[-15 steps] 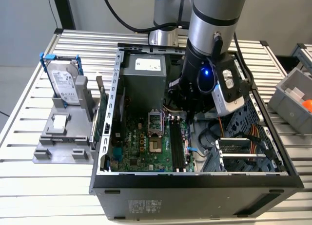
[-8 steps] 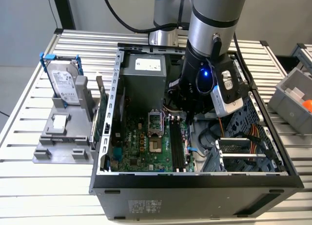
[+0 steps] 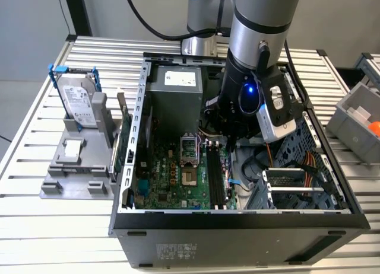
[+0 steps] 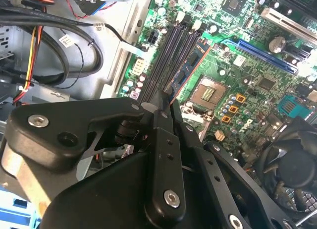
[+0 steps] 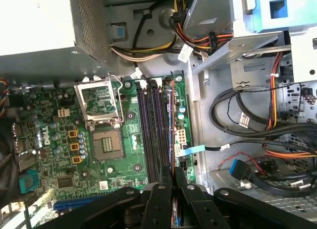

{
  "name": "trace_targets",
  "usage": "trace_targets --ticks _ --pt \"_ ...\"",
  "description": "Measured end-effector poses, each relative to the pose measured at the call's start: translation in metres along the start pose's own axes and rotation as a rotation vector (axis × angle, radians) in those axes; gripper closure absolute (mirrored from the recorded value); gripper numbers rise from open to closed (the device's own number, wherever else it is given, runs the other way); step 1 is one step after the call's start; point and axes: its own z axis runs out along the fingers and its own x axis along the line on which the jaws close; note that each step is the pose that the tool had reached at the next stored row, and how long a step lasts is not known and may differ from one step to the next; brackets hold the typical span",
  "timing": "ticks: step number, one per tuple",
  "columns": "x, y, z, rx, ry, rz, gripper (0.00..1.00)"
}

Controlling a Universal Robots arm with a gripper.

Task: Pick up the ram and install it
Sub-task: 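Insert the ram into the slot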

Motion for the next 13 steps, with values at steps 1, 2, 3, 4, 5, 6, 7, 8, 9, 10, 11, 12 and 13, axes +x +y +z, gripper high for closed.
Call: trace_targets --ticks 1,2,3,4,5,6,7,8,9,10,11,12,13 --pt "0.0 0.0 0.0006 -0.0004 -0.0001 0.001 1.0" --pt "0.0 0.0 0.0013 -0.0004 -0.0001 0.002 1.0" --pt "0.0 0.0 0.0026 0.0001 0.0 0.004 1.0" --pt "0.0001 0.0 0.0042 0.0001 -0.0001 0.004 1.0" --pt "0.0002 0.0 0.0058 -0.0001 -0.0001 0.003 1.0" --pt "0.0002 0.0 0.0075 -0.0002 -0.0001 0.001 1.0" --pt "0.0002 0.0 0.0093 -0.0001 -0.0001 -0.003 1.0" --pt "0.0003 0.0 0.0111 -0.0003 0.0 -0.01 1.0" --pt "0.0004 0.0 0.0128 -0.0006 0.0 -0.018 1.0" --pt "0.0004 0.0 0.0141 -0.0008 0.0001 -0.026 1.0" --pt "0.0005 0.0 0.0155 -0.0011 0.0001 -0.034 1.0" --pt "0.0005 0.0001 0.0168 -0.0012 0.0002 -0.041 1.0" --pt "0.0005 0.0002 0.0182 -0.0015 0.0002 -0.047 1.0"
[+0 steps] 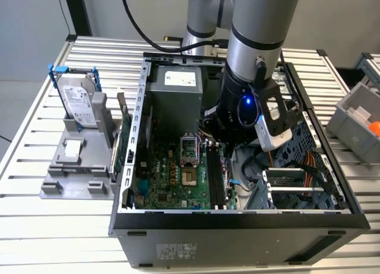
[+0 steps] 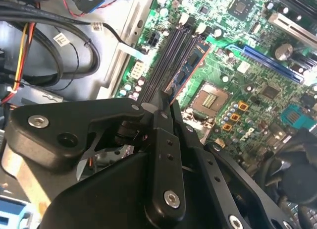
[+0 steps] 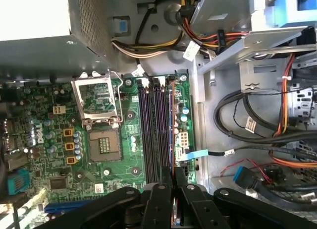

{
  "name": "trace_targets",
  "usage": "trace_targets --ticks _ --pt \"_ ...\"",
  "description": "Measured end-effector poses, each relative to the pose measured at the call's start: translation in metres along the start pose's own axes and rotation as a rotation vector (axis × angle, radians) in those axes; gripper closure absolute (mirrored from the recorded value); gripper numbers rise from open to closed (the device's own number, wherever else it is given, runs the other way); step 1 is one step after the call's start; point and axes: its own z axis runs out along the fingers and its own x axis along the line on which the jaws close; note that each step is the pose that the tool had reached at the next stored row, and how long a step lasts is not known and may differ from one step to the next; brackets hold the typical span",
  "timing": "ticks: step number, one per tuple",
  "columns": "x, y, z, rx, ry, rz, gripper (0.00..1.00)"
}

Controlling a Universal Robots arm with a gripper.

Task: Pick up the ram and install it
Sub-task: 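Insert the ram into the slot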

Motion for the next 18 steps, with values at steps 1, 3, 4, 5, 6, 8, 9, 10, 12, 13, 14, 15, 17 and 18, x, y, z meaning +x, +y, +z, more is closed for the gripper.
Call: trace_targets --ticks 1,3,4,5,6,8,9,10,12,13,14,15,17,18 --pt "0.0001 0.0001 0.0013 -0.0003 0.0001 -0.007 1.0" --pt "0.0002 0.0004 0.0035 -0.0008 0.0001 -0.022 1.0" --pt "0.0003 0.001 0.0049 -0.0009 0.0002 -0.026 1.0" --pt "0.0005 0.0019 0.0064 -0.0008 0.0002 -0.03 1.0" --pt "0.0006 0.0028 0.0077 -0.001 0.0002 -0.032 1.0" --pt "0.0006 0.0044 0.0099 -0.0014 0.0002 -0.039 1.0" --pt "0.0008 0.0054 0.0108 -0.0015 0.0002 -0.043 1.0" --pt "0.0007 0.0061 0.0115 -0.0016 0.0003 -0.048 1.0" --pt "0.0 0.0067 0.0121 -0.0021 0.0002 -0.055 1.0" --pt "-0.0005 0.0068 0.0121 -0.0021 0.0003 -0.059 1.0" --pt "-0.0009 0.007 0.0121 -0.002 0.0003 -0.062 1.0" --pt "-0.0014 0.0071 0.0121 -0.002 0.0004 -0.067 1.0" --pt "-0.0028 0.0073 0.0122 -0.0025 0.0004 -0.076 1.0" --pt "-0.0034 0.0073 0.0122 -0.0027 0.0004 -0.081 1.0"
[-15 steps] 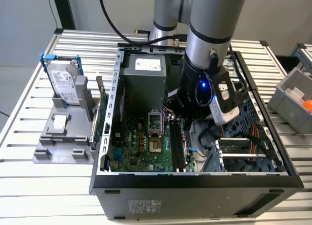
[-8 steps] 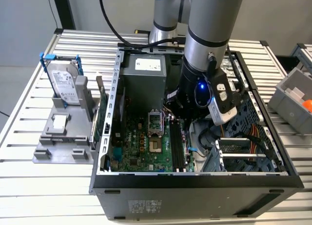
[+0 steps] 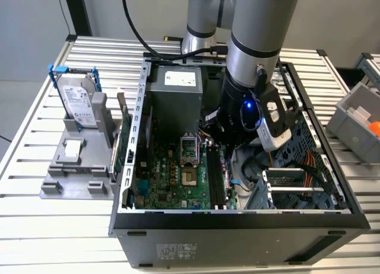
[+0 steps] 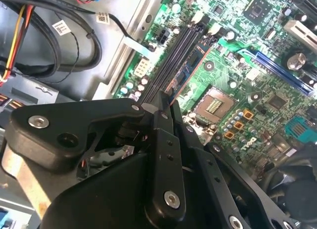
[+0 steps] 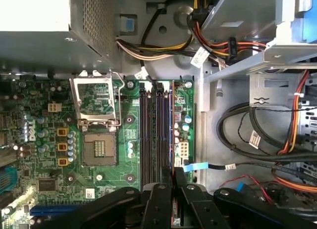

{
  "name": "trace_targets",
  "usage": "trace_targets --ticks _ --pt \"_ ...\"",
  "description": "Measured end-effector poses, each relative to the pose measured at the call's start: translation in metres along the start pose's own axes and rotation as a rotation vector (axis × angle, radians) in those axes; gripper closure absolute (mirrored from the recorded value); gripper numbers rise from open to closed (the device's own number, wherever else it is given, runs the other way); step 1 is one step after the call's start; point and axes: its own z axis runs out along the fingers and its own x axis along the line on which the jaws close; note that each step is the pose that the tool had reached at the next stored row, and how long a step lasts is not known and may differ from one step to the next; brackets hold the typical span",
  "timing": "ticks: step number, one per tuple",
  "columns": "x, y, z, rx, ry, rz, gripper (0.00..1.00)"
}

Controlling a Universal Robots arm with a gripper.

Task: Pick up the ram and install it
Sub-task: 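Insert the ram into the slot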

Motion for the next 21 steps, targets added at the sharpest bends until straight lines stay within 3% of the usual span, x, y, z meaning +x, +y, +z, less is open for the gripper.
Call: trace_targets --ticks 6,14,21 --pt "-0.0006 0.0 0.0 -0.0001 0.0 -0.003 1.0" --pt "-0.0083 0.0002 0.0003 -0.0001 0.0001 -0.002 1.0" --pt "-0.0087 0.0002 0.0003 -0.0001 0.0 -0.002 1.0"
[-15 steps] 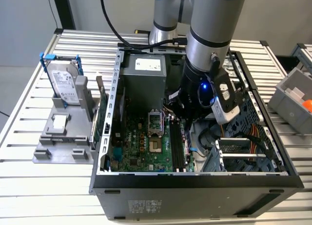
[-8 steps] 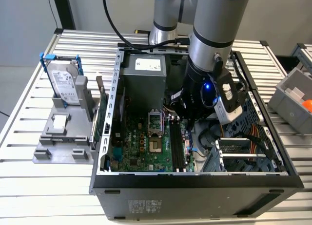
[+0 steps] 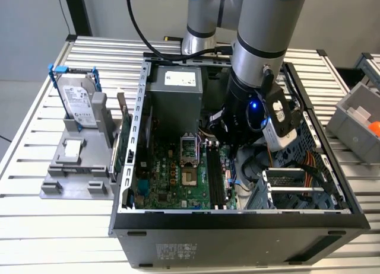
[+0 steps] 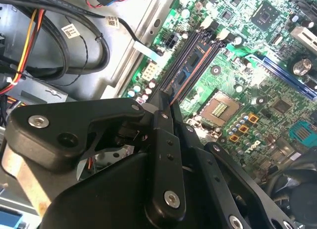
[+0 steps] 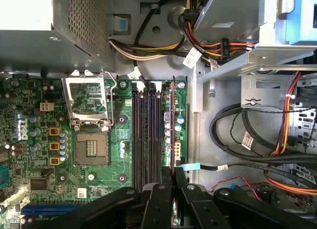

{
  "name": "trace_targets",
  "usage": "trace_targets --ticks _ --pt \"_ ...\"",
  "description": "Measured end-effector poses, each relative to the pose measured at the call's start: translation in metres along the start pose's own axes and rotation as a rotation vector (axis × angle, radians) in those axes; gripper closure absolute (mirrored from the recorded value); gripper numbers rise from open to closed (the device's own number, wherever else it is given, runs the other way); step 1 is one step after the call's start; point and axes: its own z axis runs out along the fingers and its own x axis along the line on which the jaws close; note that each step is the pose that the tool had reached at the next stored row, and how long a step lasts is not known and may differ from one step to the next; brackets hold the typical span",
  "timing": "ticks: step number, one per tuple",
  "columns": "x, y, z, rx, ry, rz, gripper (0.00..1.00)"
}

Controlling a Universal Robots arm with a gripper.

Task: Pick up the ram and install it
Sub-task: 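Insert the ram into the slot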

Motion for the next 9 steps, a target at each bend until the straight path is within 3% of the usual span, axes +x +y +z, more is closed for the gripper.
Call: trace_targets --ticks 6,9 --pt "-0.0001 0.0 0.0001 0.0001 0.0001 0.0 1.0" --pt "0.0 0.0 0.0031 0.0001 0.0002 0.0 1.0"
